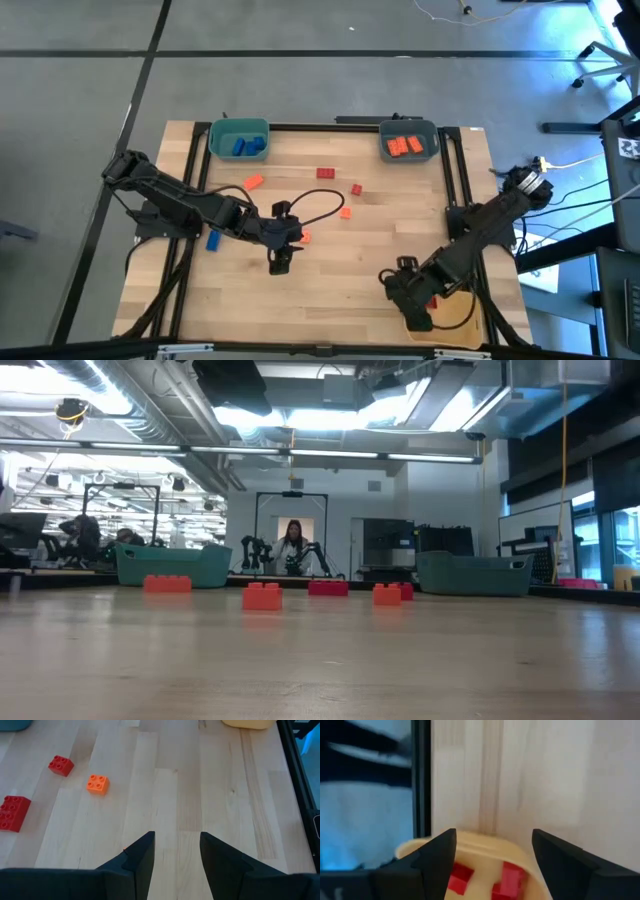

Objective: Sort & place blocks by color
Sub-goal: Put the red game piece into the yellow bin

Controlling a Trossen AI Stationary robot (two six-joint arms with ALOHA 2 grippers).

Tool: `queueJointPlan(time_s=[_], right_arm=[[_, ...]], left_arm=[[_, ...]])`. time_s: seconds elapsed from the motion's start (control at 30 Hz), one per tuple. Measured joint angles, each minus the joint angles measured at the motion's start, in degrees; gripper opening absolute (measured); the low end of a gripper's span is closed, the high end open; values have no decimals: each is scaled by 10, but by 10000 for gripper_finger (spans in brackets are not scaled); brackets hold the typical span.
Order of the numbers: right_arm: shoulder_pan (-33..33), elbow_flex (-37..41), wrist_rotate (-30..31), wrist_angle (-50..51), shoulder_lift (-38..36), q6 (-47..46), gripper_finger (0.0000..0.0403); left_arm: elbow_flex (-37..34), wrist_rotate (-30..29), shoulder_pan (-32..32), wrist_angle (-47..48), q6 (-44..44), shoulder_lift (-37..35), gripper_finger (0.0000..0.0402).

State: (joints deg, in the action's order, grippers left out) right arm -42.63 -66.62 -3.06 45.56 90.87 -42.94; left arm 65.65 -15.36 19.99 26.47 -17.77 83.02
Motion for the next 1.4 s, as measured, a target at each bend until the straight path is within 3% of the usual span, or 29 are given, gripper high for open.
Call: queueJointPlan(time_s=[0.2,0.4,0.63,0.8,0.87,1.03,1.17,1.4], right_arm=[[1,-112,118,125,-35,10,262],[1,-236,217,189,-45,6,262],[-9,-340,273,229,-45,61,262],[-5,-399,334,397,-45,-75,262],[-3,-405,355,456,-45,-139,262],[8,-383,416,425,-77,-113,262],[27,-374,466,437,-90,-122,262],[78,-372,468,444,-100,-88,262]], left_arm=[[0,-4,-16,0,4,0,149],[0,-3,-76,-3,-20,0,149],[7,10,-179,-6,99,0,149],[9,54,-273,-23,169,15,149],[10,73,-308,-42,186,28,149],[10,165,-371,-79,239,78,149],[23,189,-410,-79,259,129,149],[89,221,-435,-79,319,217,149]])
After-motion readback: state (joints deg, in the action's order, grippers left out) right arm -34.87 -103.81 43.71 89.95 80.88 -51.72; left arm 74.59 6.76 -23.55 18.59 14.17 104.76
